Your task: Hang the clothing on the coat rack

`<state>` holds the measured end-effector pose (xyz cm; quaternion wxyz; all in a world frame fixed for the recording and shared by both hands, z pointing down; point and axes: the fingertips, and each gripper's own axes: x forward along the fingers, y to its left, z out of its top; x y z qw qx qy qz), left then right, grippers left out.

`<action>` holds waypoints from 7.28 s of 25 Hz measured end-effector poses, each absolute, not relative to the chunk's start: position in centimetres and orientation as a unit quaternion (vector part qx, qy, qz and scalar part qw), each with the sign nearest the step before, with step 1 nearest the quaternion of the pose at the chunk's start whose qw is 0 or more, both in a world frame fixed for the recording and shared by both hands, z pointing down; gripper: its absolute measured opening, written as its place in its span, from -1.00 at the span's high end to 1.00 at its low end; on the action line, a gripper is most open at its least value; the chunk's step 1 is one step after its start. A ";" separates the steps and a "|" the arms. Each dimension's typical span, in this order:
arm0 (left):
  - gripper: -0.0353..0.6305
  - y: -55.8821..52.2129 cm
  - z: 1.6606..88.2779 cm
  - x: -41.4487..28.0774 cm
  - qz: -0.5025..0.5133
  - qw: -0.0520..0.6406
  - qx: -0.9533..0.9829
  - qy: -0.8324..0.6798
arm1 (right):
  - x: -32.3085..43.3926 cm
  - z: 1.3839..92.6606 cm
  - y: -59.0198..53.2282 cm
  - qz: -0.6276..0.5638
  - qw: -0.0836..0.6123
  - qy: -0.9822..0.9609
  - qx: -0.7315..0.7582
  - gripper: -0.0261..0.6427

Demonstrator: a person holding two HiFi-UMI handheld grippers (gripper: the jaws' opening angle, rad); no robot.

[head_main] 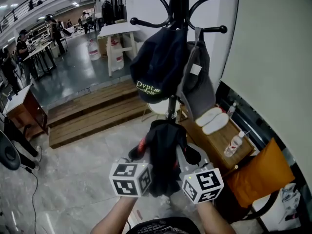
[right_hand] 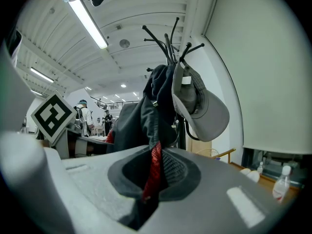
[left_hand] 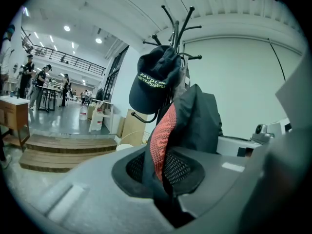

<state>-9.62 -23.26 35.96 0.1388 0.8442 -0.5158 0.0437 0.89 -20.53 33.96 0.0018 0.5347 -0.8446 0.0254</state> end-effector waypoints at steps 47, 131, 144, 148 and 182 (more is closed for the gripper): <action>0.80 -33.1 36.9 -8.3 0.055 0.140 0.835 -0.529 | 2.0 35.4 -30.2 0.037 0.004 -0.855 0.517 0.85; 0.80 -35.5 43.1 -5.8 0.102 0.171 0.839 -0.507 | 1.3 43.2 -33.7 0.077 0.067 -0.855 0.508 0.85; 0.79 -35.1 44.0 -5.3 0.114 0.160 0.842 -0.502 | 1.5 44.2 -33.1 0.086 0.068 -0.855 0.508 0.85; 0.79 -34.7 44.4 -5.3 0.116 0.163 0.844 -0.497 | 1.5 44.6 -32.7 0.088 0.071 -0.853 0.509 0.84; 0.64 -30.1 44.8 -5.2 0.128 0.145 0.869 -0.455 | 0.9 45.2 -28.4 0.111 0.075 -0.842 0.523 0.76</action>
